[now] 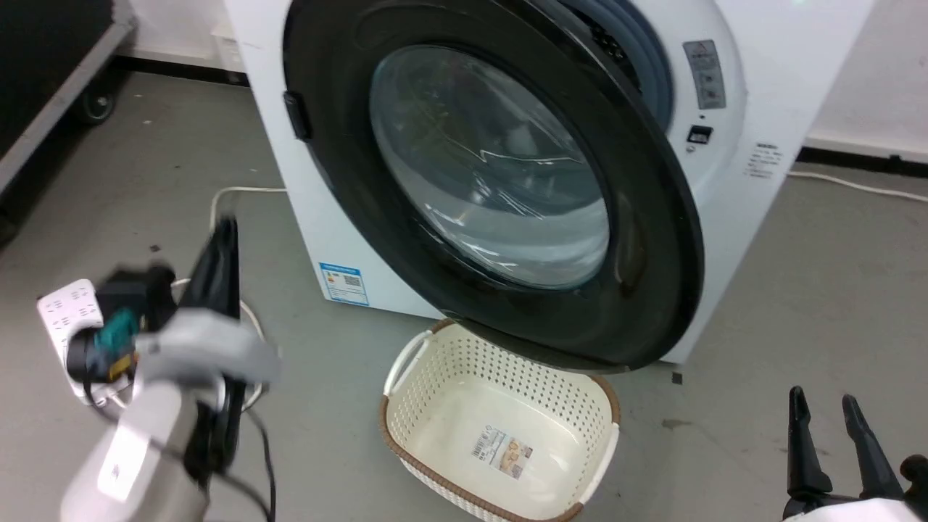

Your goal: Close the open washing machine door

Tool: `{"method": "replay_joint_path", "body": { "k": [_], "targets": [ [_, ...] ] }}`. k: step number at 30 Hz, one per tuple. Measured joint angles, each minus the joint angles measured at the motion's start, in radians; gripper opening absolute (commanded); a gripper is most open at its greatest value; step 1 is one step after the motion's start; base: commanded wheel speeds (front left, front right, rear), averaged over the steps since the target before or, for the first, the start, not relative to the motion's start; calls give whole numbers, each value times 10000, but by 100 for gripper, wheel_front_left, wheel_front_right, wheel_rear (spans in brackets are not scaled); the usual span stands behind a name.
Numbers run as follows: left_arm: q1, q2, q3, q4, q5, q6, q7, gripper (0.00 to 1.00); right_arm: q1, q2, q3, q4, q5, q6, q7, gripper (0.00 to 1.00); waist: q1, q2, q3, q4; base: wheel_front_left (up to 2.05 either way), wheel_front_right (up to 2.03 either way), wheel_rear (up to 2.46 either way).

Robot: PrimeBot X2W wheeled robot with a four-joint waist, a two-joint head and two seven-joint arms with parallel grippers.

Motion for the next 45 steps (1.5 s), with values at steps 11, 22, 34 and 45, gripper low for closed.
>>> {"method": "replay_joint_path", "body": {
  "k": [11,22,34,45],
  "targets": [
    [2833,-617,1012,-901,-213,-1256,2,86,145,0,504,-4,81,0,0,100,0,0,-294,264,0,0,0],
    [3501,-1476,1948,-1166,965,-1586,0,100,-227,-21,644,-1026,-639,-2,-2,0,1,0,-291,142,0,0,0],
    [3661,-1985,2638,-1636,1404,-1701,0,100,-2847,13,3133,1035,-807,15,1900,0,2,0,295,272,0,0,0],
    [3555,-2466,3037,-2084,1933,-1981,2,100,-4654,77,1613,2932,-1616,42,1304,0,3,0,1179,610,0,0,0]
  ]
}}
